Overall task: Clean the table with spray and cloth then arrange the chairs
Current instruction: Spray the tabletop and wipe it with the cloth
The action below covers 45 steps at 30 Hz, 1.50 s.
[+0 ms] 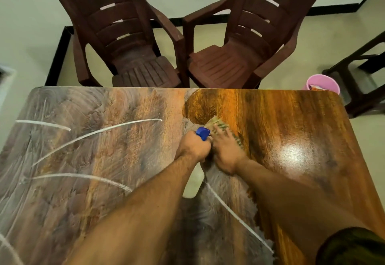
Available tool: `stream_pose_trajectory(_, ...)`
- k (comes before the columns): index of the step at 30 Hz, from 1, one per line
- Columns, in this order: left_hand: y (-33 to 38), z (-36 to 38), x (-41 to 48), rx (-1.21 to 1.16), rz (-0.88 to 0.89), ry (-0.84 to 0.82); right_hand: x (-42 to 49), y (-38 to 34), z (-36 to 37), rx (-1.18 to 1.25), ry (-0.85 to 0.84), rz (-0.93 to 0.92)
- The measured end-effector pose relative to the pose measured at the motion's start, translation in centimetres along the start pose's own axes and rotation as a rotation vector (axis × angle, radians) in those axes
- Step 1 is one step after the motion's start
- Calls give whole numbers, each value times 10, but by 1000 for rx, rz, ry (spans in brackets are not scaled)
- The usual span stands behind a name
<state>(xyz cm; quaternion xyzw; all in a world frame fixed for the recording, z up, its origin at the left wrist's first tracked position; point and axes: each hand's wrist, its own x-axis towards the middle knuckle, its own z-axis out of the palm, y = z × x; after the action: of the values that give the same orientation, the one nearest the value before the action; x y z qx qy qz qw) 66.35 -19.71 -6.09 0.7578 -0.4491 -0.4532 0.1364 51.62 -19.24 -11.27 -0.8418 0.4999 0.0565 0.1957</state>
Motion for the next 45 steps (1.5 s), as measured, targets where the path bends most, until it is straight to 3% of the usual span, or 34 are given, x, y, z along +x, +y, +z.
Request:
stream_pose_trajectory(2, -1, -3, -8, 1, 5, -7, -21, 1, 4, -6, -74, -230)
stream_pose_trajectory(3, -4, -3, -14, -17, 2, -13, -28, 11, 6, -10, -77, -243)
stream_pose_trajectory(5, -11, -4, -23, -53, -1, -18, -29, 28, 8, 14, 5, -37)
stream_pose_trajectory(7, -23, -7, -33, -60, -3, -19, -22, 18, 7, 150, 96, 381)
stream_pose_trajectory(8, -29, -8, -36, -67, -9, -15, -15, 1, 9, 187, 111, 505)
stream_pose_trajectory(9, -35, -10, -42, -66, -8, -16, -16, -21, 12, 174, 97, 510)
stream_pose_trajectory(13, -53, -14, -70, 21, 12, -42, -77, -81, 32, 64, -102, 4)
stream_pose_trajectory(15, -58, -11, -84, 31, 9, -66, -105, -57, 36, 58, -93, -6)
stream_pose_trajectory(19, -69, 8, -118, 46, 29, -162, -147, 3, 38, 194, 9, 580)
stream_pose_trajectory(21, -73, 18, -130, 51, 39, -197, -157, -4, 45, 256, 42, 711)
stream_pose_trajectory(23, -77, 25, -140, 58, 39, -219, -163, -33, 53, 245, 45, 632)
stream_pose_trajectory(26, -84, 35, -154, 133, 48, -269, -187, -63, 70, 139, -12, 262)
stream_pose_trajectory(28, -90, 39, -164, 178, 59, -297, -212, -50, 76, 112, -59, 131)
stream_pose_trajectory(30, -100, 42, -172, 199, 59, -314, -235, -32, 79, 147, -40, 269)
stream_pose_trajectory(33, -115, 45, -181, 181, 34, -323, -243, -44, 84, 261, 104, 767)
stream_pose_trajectory(34, -118, 46, -185, 191, 46, -322, -239, -61, 87, 274, 123, 797)
stream_pose_trajectory(38, -131, 50, -207, 235, 87, -324, -256, -125, 108, 195, -39, 329)
stream_pose_trajectory(39, -133, 51, -211, 240, 91, -329, -266, -123, 111, 172, -51, 291)
stream_pose_trajectory(41, -138, 53, -221, 272, 106, -358, -287, -107, 119, 177, 2, 412)
stream_pose_trajectory(45, -153, 58, -240, 318, 135, -438, -331, -93, 130, 383, 160, 970)
